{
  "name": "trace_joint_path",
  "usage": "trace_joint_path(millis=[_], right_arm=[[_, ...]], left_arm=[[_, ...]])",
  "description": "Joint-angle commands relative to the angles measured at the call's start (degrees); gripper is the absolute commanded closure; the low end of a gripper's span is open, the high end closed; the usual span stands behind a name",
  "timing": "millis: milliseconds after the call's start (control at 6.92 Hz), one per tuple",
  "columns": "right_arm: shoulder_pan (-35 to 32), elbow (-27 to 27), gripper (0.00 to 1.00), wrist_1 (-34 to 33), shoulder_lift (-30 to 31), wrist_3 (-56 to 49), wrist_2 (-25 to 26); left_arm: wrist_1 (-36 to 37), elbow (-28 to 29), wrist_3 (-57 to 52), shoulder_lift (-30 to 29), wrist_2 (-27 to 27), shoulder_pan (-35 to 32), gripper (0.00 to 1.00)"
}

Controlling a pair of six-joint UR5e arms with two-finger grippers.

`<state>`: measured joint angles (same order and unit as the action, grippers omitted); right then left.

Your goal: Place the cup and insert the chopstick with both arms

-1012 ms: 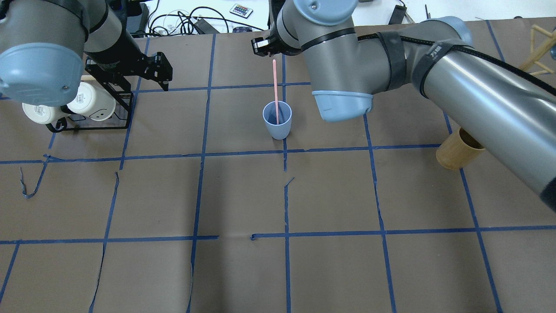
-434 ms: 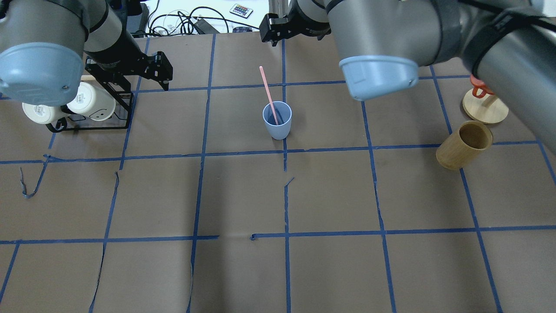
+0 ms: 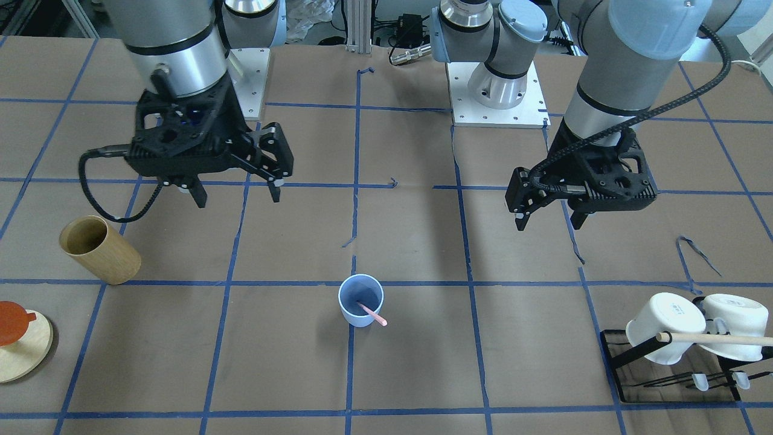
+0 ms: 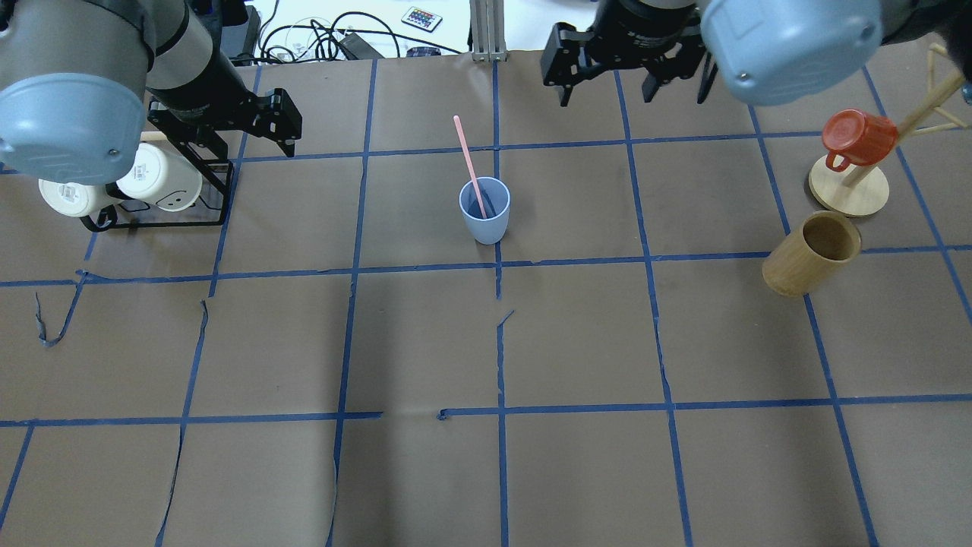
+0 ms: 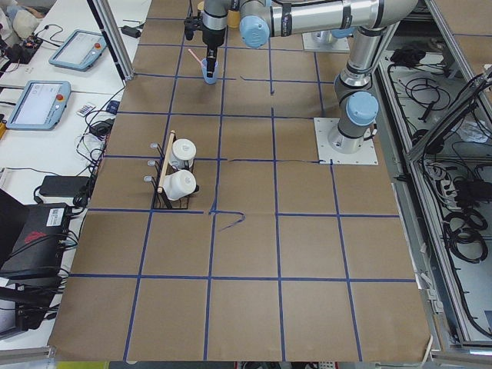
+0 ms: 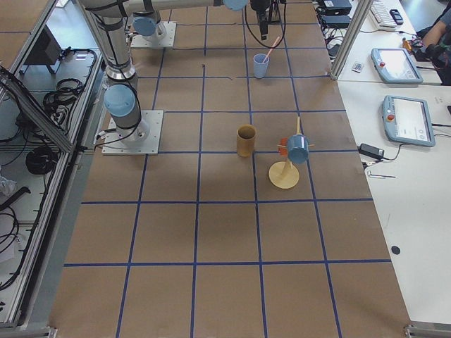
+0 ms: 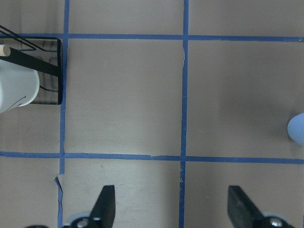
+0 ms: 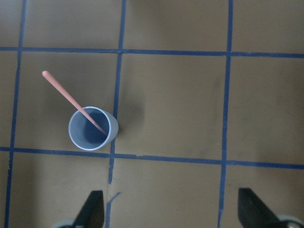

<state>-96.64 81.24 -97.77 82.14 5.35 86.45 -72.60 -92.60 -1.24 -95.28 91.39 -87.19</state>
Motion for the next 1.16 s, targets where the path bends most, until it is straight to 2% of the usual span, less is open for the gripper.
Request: trace_joint_path(millis=[0, 434, 1012], right_arm=[[6.36, -0.03, 0.0, 12.55, 1.36, -4.53, 0.29], [9.71, 0.85, 0.0, 19.44, 3.29, -5.44, 2.58], [10.15, 1.11, 0.0, 18.85, 3.29, -4.91, 2.32]], left_arm=[[0.0, 0.23, 0.27, 0.0, 0.27, 0.0, 0.13], [-1.49, 0.32, 2.28, 1.49, 0.54, -0.96, 0.1], [-3.67, 0.4, 2.55, 2.89, -0.87, -1.23, 0.09]])
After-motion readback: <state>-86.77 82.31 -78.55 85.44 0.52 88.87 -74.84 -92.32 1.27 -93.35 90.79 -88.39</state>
